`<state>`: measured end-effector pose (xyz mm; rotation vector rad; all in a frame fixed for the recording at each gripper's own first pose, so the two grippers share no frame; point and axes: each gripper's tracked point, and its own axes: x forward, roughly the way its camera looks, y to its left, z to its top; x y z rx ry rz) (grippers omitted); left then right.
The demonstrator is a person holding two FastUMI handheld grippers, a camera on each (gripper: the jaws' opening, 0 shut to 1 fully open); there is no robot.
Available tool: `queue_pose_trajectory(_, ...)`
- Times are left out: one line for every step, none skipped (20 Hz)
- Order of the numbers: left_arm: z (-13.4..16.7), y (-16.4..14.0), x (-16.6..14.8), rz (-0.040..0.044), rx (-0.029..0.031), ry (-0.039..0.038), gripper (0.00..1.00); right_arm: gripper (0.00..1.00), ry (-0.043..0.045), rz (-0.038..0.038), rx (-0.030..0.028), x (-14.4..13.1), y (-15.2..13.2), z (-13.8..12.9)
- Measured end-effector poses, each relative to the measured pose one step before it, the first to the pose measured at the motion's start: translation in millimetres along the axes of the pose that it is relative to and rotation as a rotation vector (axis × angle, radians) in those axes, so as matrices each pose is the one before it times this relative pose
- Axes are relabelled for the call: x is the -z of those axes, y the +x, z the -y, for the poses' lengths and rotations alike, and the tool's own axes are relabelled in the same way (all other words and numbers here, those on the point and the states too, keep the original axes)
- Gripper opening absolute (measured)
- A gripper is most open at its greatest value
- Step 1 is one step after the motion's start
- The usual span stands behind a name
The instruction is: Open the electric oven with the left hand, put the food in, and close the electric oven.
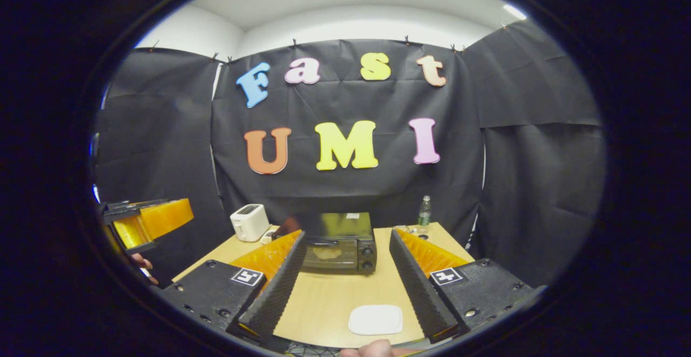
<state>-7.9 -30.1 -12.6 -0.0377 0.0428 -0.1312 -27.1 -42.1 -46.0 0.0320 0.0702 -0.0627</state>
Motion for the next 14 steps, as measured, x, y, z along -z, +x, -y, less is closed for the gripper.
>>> queue_pose_trajectory(-0.25, -13.74, 3.15, -0.00765, 0.00532, -0.00530, 0.94, 0.97, -0.00184, -0.00030, -0.00047, 0.30, -12.57, -6.09)
queue_pose_trajectory(-0.87, -12.51, -0.35, 0.00259, 0.00210, -0.00390, 0.94, 0.97, -0.00252, -0.00109, -0.00127, 0.47, -11.70, -5.56)
queue_pose_trajectory(-1.30, -10.51, -1.42, 0.00425, -0.00104, -0.00201, 0.95, 0.97, -0.00119, -0.00490, -0.00007, 4.72, -8.60, -2.65)
queue_pose_trajectory(-2.50, -8.92, -0.74, 0.00506, -0.00315, 0.00023, 0.94, 0.96, -0.00046, -0.00436, -0.00047, 2.40, -8.23, -2.06)
queue_pose_trajectory(-3.28, -7.37, 1.71, 0.00675, -0.00749, 0.00663, 0.94, 0.98, -0.00229, -0.00217, -0.00125, 2.91, -9.36, -4.15)
queue_pose_trajectory(-4.67, -6.22, 2.68, -0.00194, -0.01468, 0.00621, 0.94, 0.98, -0.00470, -0.00234, -0.00273, 1.69, -8.31, -2.41)
queue_pose_trajectory(-2.27, -5.50, 3.17, 0.00266, -0.00902, 0.00202, 0.94, 0.98, -0.00907, 0.00325, 0.00126, 1.05, -5.95, -0.90)
queue_pose_trajectory(-0.60, -5.04, 1.39, 0.00145, -0.00387, -0.00516, 0.94, 0.98, -0.00825, 0.00614, 0.00348, -0.33, -6.37, 0.96)
queue_pose_trajectory(0.79, -4.56, 0.28, 0.00345, -0.00128, -0.00404, 0.94, 0.98, -0.00733, 0.00366, 0.00185, 0.61, -3.49, 0.68)
queue_pose_trajectory(1.09, -5.32, 0.18, -0.00017, 0.00106, 0.00567, 0.95, 0.98, -0.00256, 0.00485, -0.00271, 0.26, -4.42, 0.16)
queue_pose_trajectory(-2.97, -4.38, 2.61, -0.00063, -0.00892, 0.00672, 0.95, 0.98, -0.00302, -0.00021, -0.00515, 0.65, -4.42, -4.36)
queue_pose_trajectory(-2.13, -4.08, 0.36, 0.00213, -0.00762, 0.00008, 0.94, 0.97, 0.00036, 0.00116, -0.00122, -1.25, -2.10, -0.05)
queue_pose_trajectory(-1.15, -0.25, -0.19, 0.00481, -0.00451, -0.00066, 0.94, 0.97, 0.00218, 0.00555, -0.00319, -0.24, -2.37, -0.97)
queue_pose_trajectory(-1.79, -2.31, -0.29, 0.00215, -0.00998, 0.00030, 0.95, 0.96, -0.00051, -0.00164, -0.00250, -1.56, -2.36, -1.51)
